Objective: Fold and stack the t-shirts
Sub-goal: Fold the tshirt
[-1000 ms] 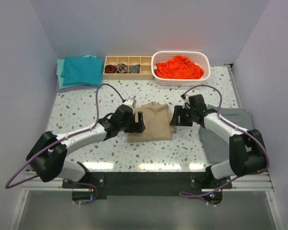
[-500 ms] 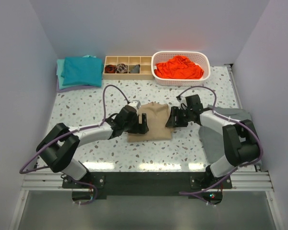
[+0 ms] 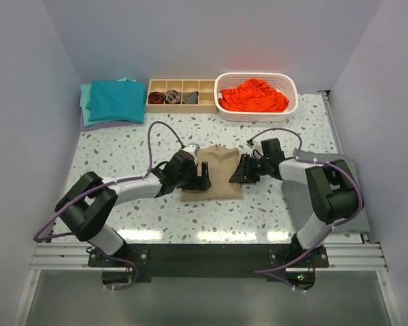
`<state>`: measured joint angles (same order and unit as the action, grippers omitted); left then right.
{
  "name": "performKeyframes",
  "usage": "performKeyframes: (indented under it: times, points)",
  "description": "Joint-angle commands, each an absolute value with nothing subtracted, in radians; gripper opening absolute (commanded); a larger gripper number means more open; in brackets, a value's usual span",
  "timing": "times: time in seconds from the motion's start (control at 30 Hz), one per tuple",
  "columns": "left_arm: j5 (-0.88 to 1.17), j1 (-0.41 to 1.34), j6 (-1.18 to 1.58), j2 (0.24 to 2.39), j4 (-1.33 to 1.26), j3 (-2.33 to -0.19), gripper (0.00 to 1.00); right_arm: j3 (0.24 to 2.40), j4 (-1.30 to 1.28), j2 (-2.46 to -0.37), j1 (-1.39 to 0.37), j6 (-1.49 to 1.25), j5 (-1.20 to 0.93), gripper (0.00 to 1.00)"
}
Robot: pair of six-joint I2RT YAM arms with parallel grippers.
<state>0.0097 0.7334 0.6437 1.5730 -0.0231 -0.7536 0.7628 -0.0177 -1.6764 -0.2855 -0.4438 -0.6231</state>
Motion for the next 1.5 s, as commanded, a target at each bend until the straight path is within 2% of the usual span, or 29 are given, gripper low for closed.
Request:
performKeyframes:
  times: [0.0,0.2,0.33,0.53,0.6,0.63,0.67,0.7,0.87,1.23,1.4,1.43,1.47]
  points:
    - [0.035,0.735,0.644,1.591,-0.066,-0.736,0.87,0.732,0.153,-1.701,-0.285,-0.540,-0.741,0.32]
    - [0.043,0.735,0.646,1.605,-0.075,-0.716,0.87,0.710,0.270,-1.732,-0.282,-0.612,-0.788,0.13]
    - [0.041,0.733,0.646,1.605,-0.080,-0.703,0.87,0.669,0.455,-1.758,-0.265,-0.736,-0.868,0.08]
    - [0.046,0.735,0.646,1.612,-0.081,-0.698,0.87,0.585,0.952,-1.882,-0.175,-1.053,-1.012,0.05]
    - [0.048,0.733,0.644,1.615,-0.083,-0.695,0.87,0.557,1.186,-1.945,-0.141,-1.202,-1.051,0.05]
    - [0.046,0.735,0.643,1.617,-0.081,-0.693,0.87,0.548,1.426,-1.975,-0.130,-1.274,-1.057,0.05]
    - [0.046,0.735,0.644,1.618,-0.081,-0.693,0.87,0.546,1.542,-2.020,-0.109,-1.357,-1.069,0.05]
    - [0.046,0.735,0.643,1.623,-0.080,-0.690,0.87,0.561,1.542,-2.052,-0.104,-1.430,-1.080,0.04]
    - [0.040,0.735,0.643,1.634,-0.074,-0.683,0.87,0.577,1.542,-2.056,-0.103,-1.407,-1.091,0.04]
    - [0.049,0.733,0.632,1.658,-0.080,-0.704,0.87,0.575,1.529,-1.838,-0.098,-1.433,-1.118,0.04]
    - [0.057,0.733,0.626,1.677,-0.084,-0.719,0.87,0.584,1.277,-1.836,-0.100,-1.267,-1.121,0.06]
    - [0.057,0.733,0.626,1.678,-0.083,-0.722,0.87,0.586,1.058,-1.835,-0.100,-1.211,-1.102,0.04]
    - [0.057,0.733,0.623,1.678,-0.080,-0.724,0.87,0.594,0.908,-1.824,-0.100,-1.024,-1.076,0.04]
